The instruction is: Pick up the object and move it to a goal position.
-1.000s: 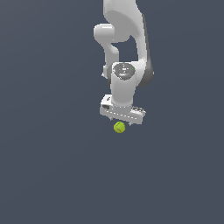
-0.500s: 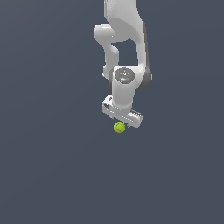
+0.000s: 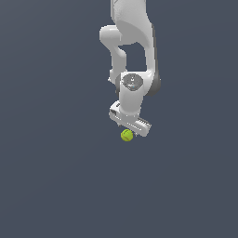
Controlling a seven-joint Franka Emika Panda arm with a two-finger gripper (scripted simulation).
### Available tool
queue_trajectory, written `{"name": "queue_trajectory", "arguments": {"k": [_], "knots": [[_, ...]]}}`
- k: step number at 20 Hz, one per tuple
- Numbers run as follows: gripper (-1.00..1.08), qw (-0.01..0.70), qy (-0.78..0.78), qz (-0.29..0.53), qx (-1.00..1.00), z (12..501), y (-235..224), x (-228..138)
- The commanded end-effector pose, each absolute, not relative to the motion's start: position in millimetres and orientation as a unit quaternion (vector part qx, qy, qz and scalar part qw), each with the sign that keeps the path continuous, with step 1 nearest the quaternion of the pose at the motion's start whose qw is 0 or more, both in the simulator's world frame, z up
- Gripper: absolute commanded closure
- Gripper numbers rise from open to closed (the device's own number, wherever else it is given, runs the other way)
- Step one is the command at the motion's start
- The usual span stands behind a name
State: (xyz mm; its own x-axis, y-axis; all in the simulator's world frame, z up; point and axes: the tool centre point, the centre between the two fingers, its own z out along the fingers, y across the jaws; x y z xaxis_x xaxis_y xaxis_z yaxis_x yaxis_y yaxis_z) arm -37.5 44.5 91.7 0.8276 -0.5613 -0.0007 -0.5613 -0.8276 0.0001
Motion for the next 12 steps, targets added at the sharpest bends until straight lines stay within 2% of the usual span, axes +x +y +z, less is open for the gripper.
{"name": "queue_trajectory", "arguments": {"k": [1, 12], "knots": [[-0.92, 0.000, 0.294, 0.000, -0.956, 91, 44, -37], [-0.92, 0.000, 0.296, 0.000, -0.955, 51, 44, -39]]}}
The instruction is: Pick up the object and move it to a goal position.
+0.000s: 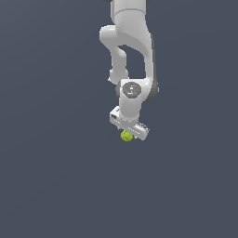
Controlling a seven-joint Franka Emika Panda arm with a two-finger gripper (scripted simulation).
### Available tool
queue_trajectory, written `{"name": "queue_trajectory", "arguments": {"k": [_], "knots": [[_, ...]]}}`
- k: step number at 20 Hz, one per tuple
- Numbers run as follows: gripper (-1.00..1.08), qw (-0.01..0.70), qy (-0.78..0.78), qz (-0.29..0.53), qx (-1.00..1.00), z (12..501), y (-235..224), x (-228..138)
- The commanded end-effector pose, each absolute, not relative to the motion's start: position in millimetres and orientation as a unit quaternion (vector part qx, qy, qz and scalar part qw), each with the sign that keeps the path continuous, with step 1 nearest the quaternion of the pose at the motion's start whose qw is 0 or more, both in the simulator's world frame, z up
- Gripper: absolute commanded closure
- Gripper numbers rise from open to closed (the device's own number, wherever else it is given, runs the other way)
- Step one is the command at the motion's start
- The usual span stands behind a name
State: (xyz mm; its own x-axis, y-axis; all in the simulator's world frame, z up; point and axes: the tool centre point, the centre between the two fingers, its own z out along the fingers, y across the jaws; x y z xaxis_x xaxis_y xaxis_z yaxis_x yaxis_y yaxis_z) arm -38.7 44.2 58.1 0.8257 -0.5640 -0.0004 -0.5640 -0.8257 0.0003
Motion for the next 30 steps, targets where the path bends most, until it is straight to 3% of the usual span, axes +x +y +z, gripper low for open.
{"name": "queue_trajectory", "arguments": {"k": [1, 6, 7, 21, 30], "knots": [[-0.92, 0.000, -0.296, 0.000, 0.955, 48, 44, -39], [-0.92, 0.000, -0.296, 0.000, 0.955, 41, 44, -38], [1.08, 0.000, -0.296, 0.000, 0.955, 41, 44, -38], [1.08, 0.000, -0.295, 0.000, 0.955, 47, 43, -38], [1.08, 0.000, -0.295, 0.000, 0.955, 91, 19, -35]]}}
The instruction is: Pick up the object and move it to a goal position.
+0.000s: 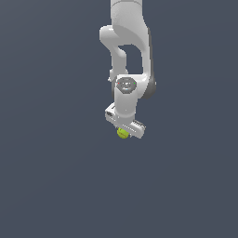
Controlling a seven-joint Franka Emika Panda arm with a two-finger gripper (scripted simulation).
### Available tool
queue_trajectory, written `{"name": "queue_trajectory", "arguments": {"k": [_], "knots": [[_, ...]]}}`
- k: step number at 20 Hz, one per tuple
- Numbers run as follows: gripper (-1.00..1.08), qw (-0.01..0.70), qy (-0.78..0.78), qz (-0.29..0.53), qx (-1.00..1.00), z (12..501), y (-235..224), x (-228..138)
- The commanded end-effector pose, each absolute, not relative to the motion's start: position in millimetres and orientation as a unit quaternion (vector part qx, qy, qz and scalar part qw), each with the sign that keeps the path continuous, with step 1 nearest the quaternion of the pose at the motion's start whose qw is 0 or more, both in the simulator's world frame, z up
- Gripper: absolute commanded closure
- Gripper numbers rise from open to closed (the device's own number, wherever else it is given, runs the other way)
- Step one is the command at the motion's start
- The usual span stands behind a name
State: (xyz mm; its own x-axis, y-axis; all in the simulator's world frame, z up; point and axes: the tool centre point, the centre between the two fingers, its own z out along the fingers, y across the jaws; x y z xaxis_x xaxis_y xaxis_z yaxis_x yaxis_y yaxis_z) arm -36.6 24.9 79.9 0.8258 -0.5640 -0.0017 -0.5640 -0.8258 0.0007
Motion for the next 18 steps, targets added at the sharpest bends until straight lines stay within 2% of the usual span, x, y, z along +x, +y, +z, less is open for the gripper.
{"name": "queue_trajectory", "arguments": {"k": [1, 18], "knots": [[1.08, -0.001, -0.296, 0.000, 0.955, 99, 15, -35], [1.08, 0.000, -0.296, 0.000, 0.955, 272, -76, -23]]}}
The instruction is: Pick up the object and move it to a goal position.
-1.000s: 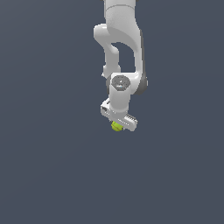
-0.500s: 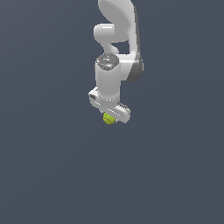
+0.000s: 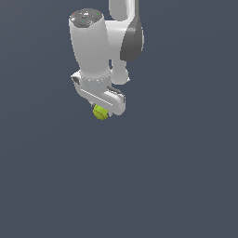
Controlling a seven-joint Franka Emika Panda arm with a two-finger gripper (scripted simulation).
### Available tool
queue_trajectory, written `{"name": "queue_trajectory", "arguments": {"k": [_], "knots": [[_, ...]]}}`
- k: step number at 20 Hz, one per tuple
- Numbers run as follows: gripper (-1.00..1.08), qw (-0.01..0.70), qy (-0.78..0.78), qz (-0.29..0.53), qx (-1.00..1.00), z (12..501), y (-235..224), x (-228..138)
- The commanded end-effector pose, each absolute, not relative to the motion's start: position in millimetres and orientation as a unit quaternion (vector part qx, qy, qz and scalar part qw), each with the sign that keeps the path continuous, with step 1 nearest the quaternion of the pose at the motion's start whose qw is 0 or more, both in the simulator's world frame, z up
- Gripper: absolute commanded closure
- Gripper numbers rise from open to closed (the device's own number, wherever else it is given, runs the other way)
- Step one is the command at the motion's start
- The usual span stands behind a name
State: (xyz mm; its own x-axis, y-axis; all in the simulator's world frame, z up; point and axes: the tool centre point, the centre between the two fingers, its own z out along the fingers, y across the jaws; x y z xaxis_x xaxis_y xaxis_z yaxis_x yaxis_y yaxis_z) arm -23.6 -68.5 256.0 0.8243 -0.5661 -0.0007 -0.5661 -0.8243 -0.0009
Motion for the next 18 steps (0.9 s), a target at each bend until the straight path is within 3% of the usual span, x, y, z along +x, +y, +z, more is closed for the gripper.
{"name": "queue_trajectory", "arguments": {"k": [1, 9, 18], "knots": [[1.08, 0.000, 0.296, 0.000, -0.955, 280, -81, -22], [1.08, 0.000, 0.296, 0.000, -0.955, 331, -107, -15], [1.08, 0.000, 0.296, 0.000, -0.955, 348, -117, -12]]}}
